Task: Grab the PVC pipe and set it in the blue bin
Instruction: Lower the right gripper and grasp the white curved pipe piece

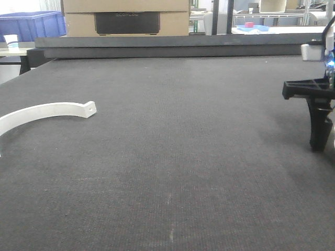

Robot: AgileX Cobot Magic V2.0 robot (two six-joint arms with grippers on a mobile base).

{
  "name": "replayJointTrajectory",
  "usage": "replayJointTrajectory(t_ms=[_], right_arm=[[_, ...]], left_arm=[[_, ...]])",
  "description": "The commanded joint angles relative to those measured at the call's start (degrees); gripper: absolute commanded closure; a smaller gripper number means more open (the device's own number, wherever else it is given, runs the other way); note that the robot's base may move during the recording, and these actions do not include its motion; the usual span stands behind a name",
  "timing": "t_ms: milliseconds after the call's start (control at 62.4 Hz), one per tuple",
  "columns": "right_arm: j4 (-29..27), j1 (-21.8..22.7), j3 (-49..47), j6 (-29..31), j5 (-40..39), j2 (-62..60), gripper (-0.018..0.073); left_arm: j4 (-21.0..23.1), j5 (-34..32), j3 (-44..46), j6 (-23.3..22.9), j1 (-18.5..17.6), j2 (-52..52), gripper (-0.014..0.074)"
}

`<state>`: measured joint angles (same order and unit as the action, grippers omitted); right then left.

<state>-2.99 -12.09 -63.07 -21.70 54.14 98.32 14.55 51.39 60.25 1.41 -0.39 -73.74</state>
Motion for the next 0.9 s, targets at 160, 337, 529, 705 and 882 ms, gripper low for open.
replayJointTrajectory(t_ms=[160,337,529,705,882], right_arm=[[0.0,0.0,-0.4,-2.4,-1.9,0.4,0.0355],[0.1,0.0,-0.4,-2.4,-2.1,0.4,0.0359],[3.0,0.0,-0.4,-2.4,-1.6,0.4,0.0577],[6.3,0.0,-0.4,-2.4,-0.2,0.1,0.0720],[6.1,-2.6,-0.4,4.7,0.0,-3.3,0.0721]], left_arm=[[0.6,1.9,0.5,-0.1,0.1,0.2,0.0707],[0.6,3.0,0.5,-0.1,0.1,0.2,0.0707],[0.6,3.0,0.5,-0.1,0.1,0.2,0.0707],[0.6,3.0,0.5,-0.1,0.1,0.2,0.0707],[0.6,4.1,0.8,-0.1,0.1,0.1,0.0707]])
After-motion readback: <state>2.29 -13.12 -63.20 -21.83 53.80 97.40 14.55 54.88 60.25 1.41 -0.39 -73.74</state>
